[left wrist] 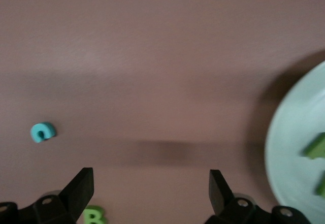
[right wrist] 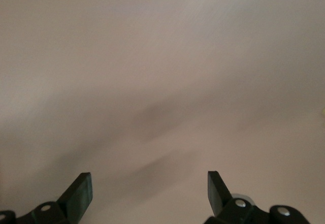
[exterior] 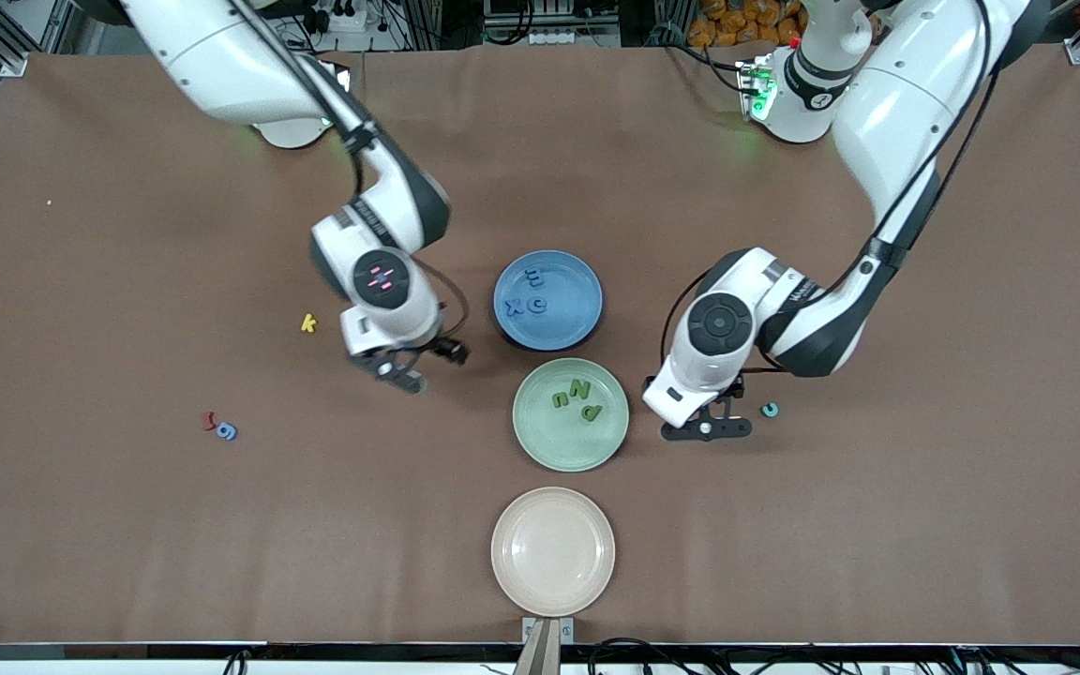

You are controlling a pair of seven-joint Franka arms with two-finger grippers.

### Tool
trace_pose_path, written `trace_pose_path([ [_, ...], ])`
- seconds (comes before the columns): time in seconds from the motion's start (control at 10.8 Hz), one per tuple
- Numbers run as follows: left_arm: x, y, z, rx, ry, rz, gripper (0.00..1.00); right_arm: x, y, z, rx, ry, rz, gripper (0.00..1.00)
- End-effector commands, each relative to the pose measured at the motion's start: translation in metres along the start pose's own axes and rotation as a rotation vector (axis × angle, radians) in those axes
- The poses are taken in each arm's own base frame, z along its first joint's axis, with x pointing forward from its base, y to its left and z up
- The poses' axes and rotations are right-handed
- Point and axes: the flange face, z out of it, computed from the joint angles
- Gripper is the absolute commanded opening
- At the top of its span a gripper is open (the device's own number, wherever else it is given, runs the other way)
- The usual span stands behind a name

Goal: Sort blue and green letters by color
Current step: 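Grasp the green B with the left gripper while the right gripper grasps the blue 9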

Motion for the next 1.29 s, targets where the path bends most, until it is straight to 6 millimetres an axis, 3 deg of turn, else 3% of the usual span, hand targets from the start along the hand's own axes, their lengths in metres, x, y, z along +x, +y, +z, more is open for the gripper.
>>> trace_pose_path([
  [0.0,-0.024,-0.043,0.008,-0.022,-0.057,0.028,1.00,0.093,0.076,-0.008,-0.022,0.042,0.011,1.00],
  [0.18,-0.042,-0.058,0.036,-0.068,-0.035,0.030,1.00,0.148,0.124,-0.015,-0.009,0.064,0.061,1.00],
  [0.46,-0.057,-0.075,0.057,-0.068,-0.063,0.009,1.00,0.198,0.180,-0.009,0.012,0.113,0.191,1.00],
  [0.74,-0.069,-0.092,0.063,-0.047,-0.087,-0.011,0.95,0.230,0.226,-0.008,0.097,0.081,0.450,1.00],
  [1.02,-0.076,-0.102,0.066,-0.037,-0.103,-0.023,0.87,0.256,0.253,-0.006,0.219,0.133,0.832,1.00],
  [1.2,-0.077,-0.101,0.068,-0.042,-0.113,-0.031,0.82,0.265,0.269,0.010,0.206,0.134,0.938,1.00],
])
